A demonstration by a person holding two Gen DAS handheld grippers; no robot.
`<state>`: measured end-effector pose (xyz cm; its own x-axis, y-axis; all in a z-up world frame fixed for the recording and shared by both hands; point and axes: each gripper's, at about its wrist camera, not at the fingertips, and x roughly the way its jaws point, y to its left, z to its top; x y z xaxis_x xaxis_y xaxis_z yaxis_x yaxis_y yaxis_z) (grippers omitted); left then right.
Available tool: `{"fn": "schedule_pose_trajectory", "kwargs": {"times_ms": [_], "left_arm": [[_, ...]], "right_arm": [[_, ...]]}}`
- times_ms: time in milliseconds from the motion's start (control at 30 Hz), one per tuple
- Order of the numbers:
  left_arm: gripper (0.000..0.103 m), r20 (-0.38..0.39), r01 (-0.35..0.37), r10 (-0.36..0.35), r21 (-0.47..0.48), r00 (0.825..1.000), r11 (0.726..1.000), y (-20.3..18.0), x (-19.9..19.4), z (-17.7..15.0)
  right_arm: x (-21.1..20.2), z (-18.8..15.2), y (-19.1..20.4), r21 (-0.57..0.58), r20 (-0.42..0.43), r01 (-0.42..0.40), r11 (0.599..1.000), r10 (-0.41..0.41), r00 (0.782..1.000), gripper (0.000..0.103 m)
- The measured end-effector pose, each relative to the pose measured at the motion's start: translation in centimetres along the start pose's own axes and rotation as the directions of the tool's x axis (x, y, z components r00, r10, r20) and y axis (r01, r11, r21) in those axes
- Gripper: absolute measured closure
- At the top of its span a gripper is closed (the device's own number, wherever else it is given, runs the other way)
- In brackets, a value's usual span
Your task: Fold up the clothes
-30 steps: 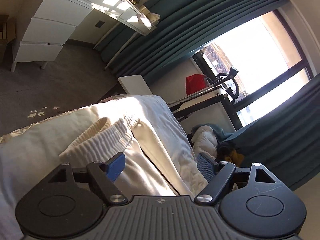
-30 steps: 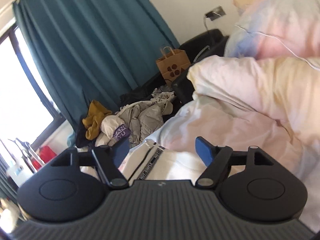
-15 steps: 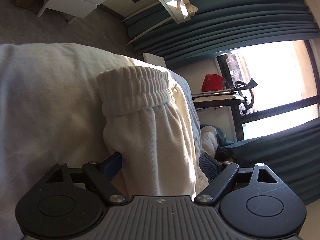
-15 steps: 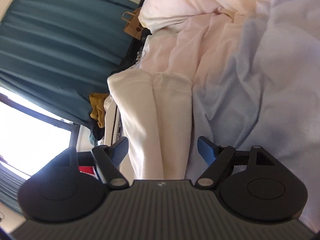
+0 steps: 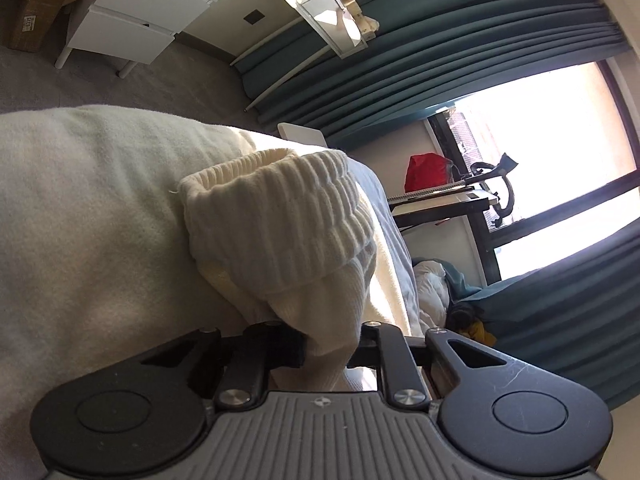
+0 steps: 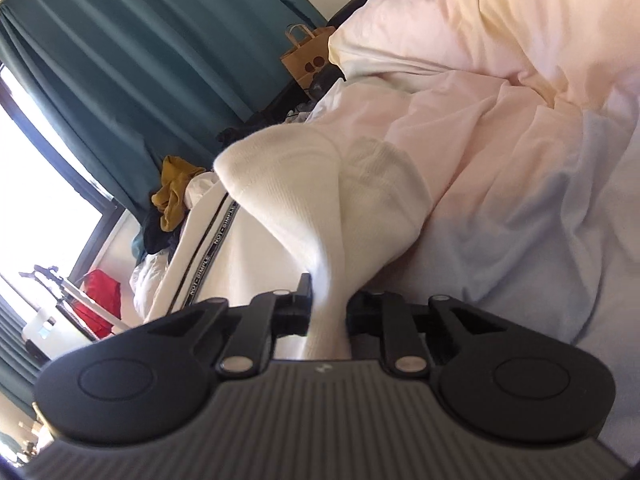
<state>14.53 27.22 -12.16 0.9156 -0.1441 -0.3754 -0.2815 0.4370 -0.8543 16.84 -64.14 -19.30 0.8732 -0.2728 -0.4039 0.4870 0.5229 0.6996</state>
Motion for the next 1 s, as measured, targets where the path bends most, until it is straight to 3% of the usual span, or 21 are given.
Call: {"fn": "schedule_pose_trajectory", "kwargs": {"times_ms": [133, 300, 367, 633, 667, 733, 800, 933, 1000], "left_arm": [[0.092, 0.022, 0.012, -0.012, 0.028, 1.0, 1.0, -0.5, -0.2, 0.2], [0.093, -0.001, -0.014, 0.014, -0.015, 1.0, 1.0, 0.7, -3.0, 0.7], [0.093, -0.013, -0.026, 0.025, -0.035, 1.0, 0.999, 1.2, -4.2, 1.0], [0.091, -0.062, -0.075, 0.069, -0.112, 0.996, 0.991, 3.3, -8.9, 2.0], [0.09, -0.07, -0.095, 0.089, -0.081, 0.994, 0.992, 3.2, -9.3, 2.2], [0.084, -0.083, -0.13, 0.13, 0.006, 0.988, 0.992, 2.3, -9.4, 2.6], [0.074, -0.095, -0.133, 0.137, 0.046, 0.986, 0.99, 1.5, -9.7, 2.9], [0.038, -0.115, -0.089, 0.098, 0.087, 0.989, 0.992, 0.0, -11.1, 2.5], [0.035, -0.136, -0.093, 0.113, 0.147, 0.984, 0.985, -1.2, -11.9, 1.8]], "right_arm": [[-2.8, 0.7, 0.2, 0.058, 0.031, -0.018, 0.998, 0.016, 0.999, 0.088], [-7.1, 1.3, -1.7, 0.193, 0.038, -0.027, 0.981, 0.02, 0.999, 0.088], [-8.8, 1.3, -3.0, 0.294, 0.031, -0.031, 0.955, 0.023, 0.999, 0.088], [-16.1, 0.0, -7.3, 0.488, -0.014, 0.035, 0.872, -0.033, 0.999, 0.089], [-16.3, -0.4, -8.1, 0.519, -0.034, 0.05, 0.853, -0.038, 0.999, 0.089], [-16.6, -1.1, -9.6, 0.577, -0.073, 0.08, 0.813, -0.046, 0.996, 0.088], [-16.2, -1.3, -10.1, 0.581, -0.09, 0.091, 0.809, -0.047, 0.995, 0.088], [-15.4, -1.7, -11.0, 0.589, -0.123, 0.112, 0.801, -0.048, 0.991, 0.086], [-15.1, -1.8, -11.4, 0.595, -0.13, 0.111, 0.796, -0.04, 0.991, 0.085]]}}
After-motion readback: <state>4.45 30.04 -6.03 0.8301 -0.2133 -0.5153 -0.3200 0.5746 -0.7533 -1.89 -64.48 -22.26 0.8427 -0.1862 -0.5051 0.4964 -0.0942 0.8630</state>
